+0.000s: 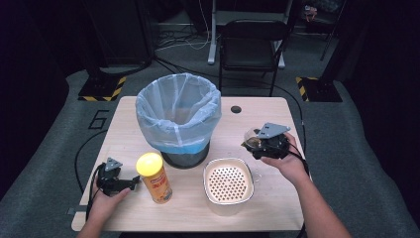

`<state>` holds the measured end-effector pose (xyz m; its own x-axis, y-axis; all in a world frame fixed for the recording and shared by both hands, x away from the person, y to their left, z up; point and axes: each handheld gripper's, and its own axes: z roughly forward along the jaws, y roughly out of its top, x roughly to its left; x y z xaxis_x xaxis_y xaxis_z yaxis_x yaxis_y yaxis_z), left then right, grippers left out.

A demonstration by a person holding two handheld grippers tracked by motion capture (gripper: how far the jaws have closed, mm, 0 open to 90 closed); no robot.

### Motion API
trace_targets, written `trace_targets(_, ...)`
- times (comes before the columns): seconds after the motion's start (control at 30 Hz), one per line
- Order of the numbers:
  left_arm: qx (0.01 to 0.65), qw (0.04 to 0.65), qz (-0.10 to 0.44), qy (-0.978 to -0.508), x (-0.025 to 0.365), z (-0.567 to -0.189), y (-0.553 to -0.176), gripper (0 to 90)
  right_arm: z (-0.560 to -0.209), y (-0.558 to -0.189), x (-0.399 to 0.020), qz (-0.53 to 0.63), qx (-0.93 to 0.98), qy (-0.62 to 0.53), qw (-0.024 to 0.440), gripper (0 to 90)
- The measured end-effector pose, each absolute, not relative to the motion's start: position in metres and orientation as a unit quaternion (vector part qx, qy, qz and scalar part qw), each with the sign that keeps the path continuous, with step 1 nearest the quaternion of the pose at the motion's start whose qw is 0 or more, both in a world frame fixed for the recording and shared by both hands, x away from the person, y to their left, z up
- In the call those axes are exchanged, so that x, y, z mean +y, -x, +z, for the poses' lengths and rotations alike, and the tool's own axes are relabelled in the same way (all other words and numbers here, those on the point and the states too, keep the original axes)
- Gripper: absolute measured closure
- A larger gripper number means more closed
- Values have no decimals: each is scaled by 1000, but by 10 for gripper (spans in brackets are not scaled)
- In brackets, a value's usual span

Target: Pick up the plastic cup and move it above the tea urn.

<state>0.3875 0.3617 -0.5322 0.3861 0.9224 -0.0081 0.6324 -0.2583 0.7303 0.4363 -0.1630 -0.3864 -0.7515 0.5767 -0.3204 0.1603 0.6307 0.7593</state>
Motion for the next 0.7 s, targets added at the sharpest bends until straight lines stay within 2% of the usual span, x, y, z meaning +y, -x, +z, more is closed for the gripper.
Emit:
trace_targets(0.37,510,334,218,-763,362,-532,-388,22,-359,-405,-140,322,856,-67,400,353)
trace_targets(0.7,510,334,218,-763,362,-532,-388,22,-364,-397,-131,307,852,-21,423,352)
